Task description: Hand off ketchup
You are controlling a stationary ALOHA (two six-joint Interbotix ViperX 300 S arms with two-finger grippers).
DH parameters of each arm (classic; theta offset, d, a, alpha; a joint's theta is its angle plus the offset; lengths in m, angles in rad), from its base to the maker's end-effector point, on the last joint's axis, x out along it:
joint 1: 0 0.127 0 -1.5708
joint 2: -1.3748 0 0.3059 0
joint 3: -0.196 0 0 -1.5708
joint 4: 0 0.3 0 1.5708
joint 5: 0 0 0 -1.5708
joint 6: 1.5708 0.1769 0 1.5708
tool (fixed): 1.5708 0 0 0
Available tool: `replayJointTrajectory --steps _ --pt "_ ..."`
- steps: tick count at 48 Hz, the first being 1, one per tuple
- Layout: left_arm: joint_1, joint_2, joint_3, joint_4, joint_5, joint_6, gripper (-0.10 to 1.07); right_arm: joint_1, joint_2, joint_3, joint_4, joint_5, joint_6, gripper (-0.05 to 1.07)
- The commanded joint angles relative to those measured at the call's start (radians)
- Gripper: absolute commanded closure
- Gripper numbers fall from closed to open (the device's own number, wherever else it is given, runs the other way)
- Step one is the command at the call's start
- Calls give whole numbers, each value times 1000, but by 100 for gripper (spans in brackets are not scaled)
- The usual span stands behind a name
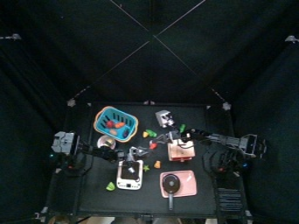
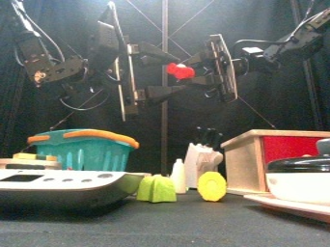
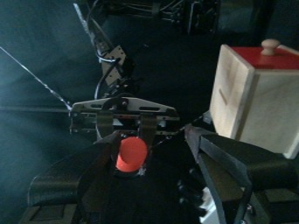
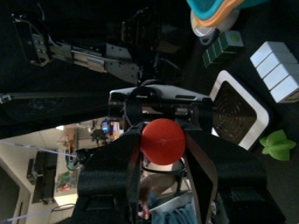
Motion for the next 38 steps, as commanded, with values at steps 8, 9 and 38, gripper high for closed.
replayJointTrajectory --steps 8,9,38 --pt "2 11 -25 -15 -28 51 4 25 -9 -23 -8 -21 -3 39" --pt "2 11 -25 -15 -28 51 4 26 -9 -23 -8 -21 -3 39" --pt "9 20 -26 -17 -34 54 42 31 2 -26 -17 -20 -9 37"
